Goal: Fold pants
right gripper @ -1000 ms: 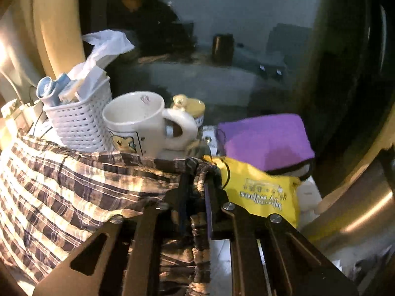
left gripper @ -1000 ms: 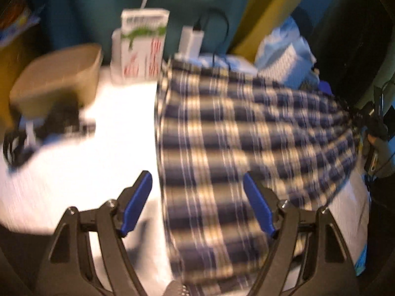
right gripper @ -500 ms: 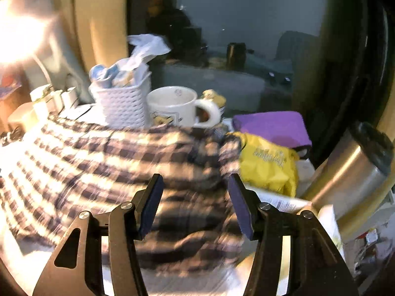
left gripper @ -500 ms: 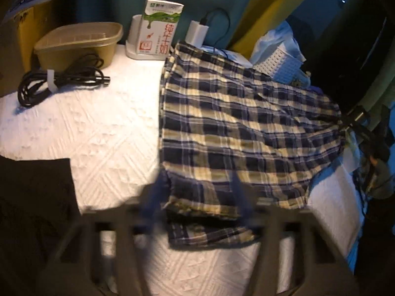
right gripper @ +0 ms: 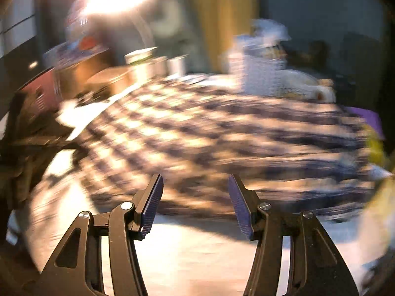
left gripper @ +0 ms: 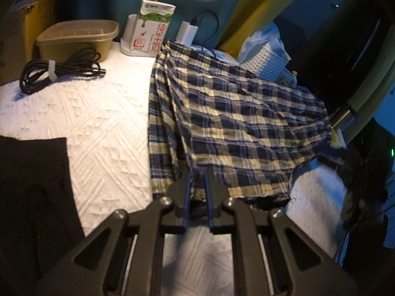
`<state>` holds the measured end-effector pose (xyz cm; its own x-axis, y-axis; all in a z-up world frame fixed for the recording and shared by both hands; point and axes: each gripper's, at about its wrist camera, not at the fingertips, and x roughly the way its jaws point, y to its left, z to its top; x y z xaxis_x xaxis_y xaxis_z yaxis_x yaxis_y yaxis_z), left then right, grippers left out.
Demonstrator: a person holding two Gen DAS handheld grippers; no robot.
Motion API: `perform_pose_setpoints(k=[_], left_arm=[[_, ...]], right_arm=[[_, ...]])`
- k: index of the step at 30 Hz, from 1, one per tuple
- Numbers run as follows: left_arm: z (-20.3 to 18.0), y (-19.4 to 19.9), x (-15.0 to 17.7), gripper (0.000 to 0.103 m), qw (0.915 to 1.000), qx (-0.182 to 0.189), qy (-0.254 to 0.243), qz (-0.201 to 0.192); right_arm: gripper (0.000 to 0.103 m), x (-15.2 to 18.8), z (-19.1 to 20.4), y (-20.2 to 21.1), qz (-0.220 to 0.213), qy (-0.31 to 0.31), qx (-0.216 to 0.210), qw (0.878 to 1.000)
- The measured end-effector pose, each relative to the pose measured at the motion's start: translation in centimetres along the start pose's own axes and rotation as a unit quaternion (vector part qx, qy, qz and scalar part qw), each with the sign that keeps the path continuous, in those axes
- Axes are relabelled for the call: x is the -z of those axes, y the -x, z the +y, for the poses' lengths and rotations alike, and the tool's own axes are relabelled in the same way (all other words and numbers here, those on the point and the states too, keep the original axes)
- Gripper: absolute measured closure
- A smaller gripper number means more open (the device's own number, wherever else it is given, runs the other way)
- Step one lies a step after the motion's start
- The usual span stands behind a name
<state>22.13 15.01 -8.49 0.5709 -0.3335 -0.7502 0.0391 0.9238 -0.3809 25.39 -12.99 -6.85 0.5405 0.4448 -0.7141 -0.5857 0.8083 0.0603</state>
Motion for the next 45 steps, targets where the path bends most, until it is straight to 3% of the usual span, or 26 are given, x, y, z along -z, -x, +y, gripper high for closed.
perform_pose_setpoints(k=[6, 11, 12, 14, 16, 22, 29, 32, 33, 36, 40, 44, 45], left_arm=[[0.1, 1.7, 0.4, 0.093, 0.9999, 0.004, -0.009, -0.011], [0.3, 1.1, 0.7, 0.093, 0.9997, -0.004, -0.023, 0.003], [0.3, 1.0, 0.7, 0.092, 0.9996, -0.011, -0.024, 0.003], [0.6, 0.7, 0.6, 0.091, 0.9992, -0.035, -0.021, 0.002], [1.0, 0.5, 0.5, 0.091, 0.9981, -0.059, -0.017, 0.003], [1.2, -0.1, 0.1, 0.086, 0.9972, -0.072, -0.02, 0.003], [0.0, 0.6, -0.8, 0.082, 0.9991, -0.027, -0.019, -0.025], [-0.2, 0.6, -1.0, 0.073, 0.9994, -0.015, -0.019, -0.026], [-0.3, 0.3, -1.0, 0.063, 0.9994, -0.016, -0.022, -0.022], [-0.5, -0.6, -0.8, 0.059, 0.9994, -0.021, -0.028, -0.007], [-0.7, -2.4, -0.3, 0.058, 0.9967, -0.052, -0.055, 0.027], [0.0, -2.2, 0.1, 0.059, 0.9986, -0.016, -0.051, 0.0], [0.1, -2.0, 0.1, 0.065, 0.9989, -0.014, -0.045, -0.002]], right_arm=[[0.042, 0.4, 6.7, -3.2, 0.026, 0.052, -0.038, 0.998], [0.044, 0.7, 8.5, -5.5, 0.043, 0.08, -0.01, 0.996], [0.049, 0.9, 8.5, -5.8, 0.044, 0.078, -0.009, 0.996], [0.091, 1.0, 8.2, -5.8, 0.043, 0.067, -0.005, 0.997], [0.095, 1.2, 7.8, -5.3, 0.036, 0.06, -0.009, 0.998], [0.097, 1.5, 7.7, -4.2, 0.031, 0.054, -0.014, 0.998], [0.097, 1.4, 7.7, -3.9, 0.029, 0.053, -0.014, 0.998], [0.096, 1.3, 7.8, -4.0, 0.031, 0.049, -0.014, 0.998], [0.097, 1.4, 7.8, -4.0, 0.031, 0.048, -0.014, 0.998], [0.096, 1.4, 7.8, -4.0, 0.032, 0.048, -0.014, 0.998], [0.096, 1.4, 7.8, -4.0, 0.031, 0.047, -0.014, 0.998], [0.096, 1.5, 8.1, -3.5, 0.019, 0.054, -0.011, 0.998], [0.096, 1.5, 8.2, -3.4, 0.016, 0.057, -0.01, 0.998]])
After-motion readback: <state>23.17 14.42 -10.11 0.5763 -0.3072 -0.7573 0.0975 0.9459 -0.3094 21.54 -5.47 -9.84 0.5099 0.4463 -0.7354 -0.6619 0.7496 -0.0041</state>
